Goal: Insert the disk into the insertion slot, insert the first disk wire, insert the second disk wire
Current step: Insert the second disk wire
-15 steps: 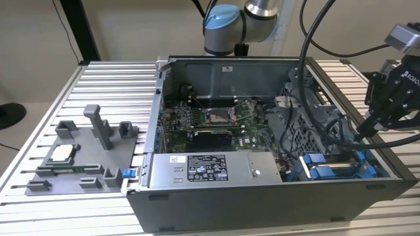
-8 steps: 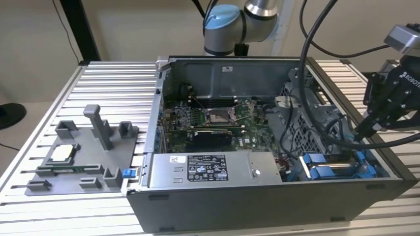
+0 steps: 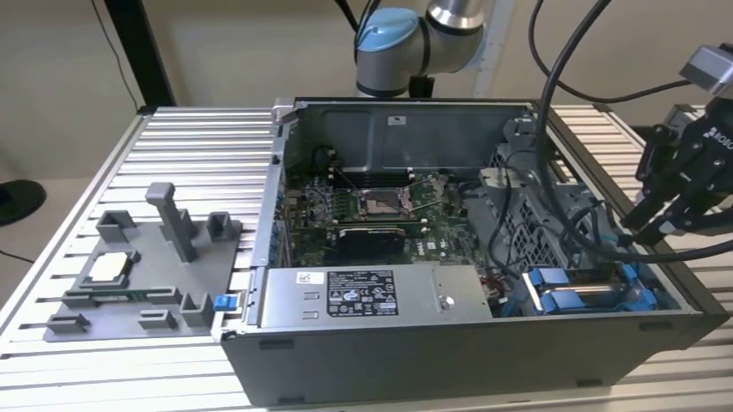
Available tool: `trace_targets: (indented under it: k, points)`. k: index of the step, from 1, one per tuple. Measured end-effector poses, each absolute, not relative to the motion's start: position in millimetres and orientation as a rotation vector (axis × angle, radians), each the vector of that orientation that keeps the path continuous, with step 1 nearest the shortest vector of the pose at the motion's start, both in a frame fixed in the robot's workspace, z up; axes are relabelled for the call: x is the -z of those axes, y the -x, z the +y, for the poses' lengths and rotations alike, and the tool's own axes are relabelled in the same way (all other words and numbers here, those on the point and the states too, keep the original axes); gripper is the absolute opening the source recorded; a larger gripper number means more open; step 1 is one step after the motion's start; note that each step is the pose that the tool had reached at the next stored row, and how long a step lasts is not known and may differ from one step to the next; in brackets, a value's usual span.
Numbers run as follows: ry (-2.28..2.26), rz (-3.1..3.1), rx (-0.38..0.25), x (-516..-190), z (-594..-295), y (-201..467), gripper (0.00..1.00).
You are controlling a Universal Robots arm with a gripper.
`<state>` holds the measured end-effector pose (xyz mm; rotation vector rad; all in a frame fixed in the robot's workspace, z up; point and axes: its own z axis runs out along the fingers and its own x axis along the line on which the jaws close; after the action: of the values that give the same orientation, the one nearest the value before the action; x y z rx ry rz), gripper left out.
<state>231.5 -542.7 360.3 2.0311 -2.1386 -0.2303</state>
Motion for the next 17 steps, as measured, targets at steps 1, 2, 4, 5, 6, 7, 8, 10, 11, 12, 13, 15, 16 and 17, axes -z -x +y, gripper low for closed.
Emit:
trace_targets:
  k: [1, 2, 4, 5, 6, 7, 8, 10, 11, 12, 13, 15, 16, 17]
  points:
    - [-2.028, -2.135, 0.236, -359.8, -542.7, -231.4, 1.0]
    - [-2.025, -2.132, 0.241, -359.0, -542.6, -231.4, 1.0]
    - [-2.022, -2.129, 0.247, -357.4, -542.7, -231.3, 1.0]
    - [-2.02, -2.127, 0.249, -356.5, -542.7, -231.4, 1.0]
    - [-2.019, -2.126, 0.251, -355.6, -542.6, -231.4, 1.0]
    - [-2.018, -2.125, 0.253, -354.9, -542.7, -231.4, 1.0]
    - [-2.018, -2.125, 0.253, -354.6, -542.6, -231.4, 1.0]
    - [-2.018, -2.125, 0.253, -354.2, -542.7, -231.4, 1.0]
    - [-2.018, -2.125, 0.253, -354.1, -542.6, -231.5, 1.0]
    - [-2.018, -2.125, 0.253, -354.0, -542.6, -231.5, 1.0]
    - [-2.018, -2.125, 0.253, -353.9, -542.6, -231.4, 1.0]
    - [-2.018, -2.125, 0.253, -353.8, -542.6, -231.4, 1.0]
    - [-2.018, -2.125, 0.253, -353.6, -542.5, -231.4, 1.0]
    - [-2.018, -2.125, 0.253, -353.3, -542.5, -231.4, 1.0]
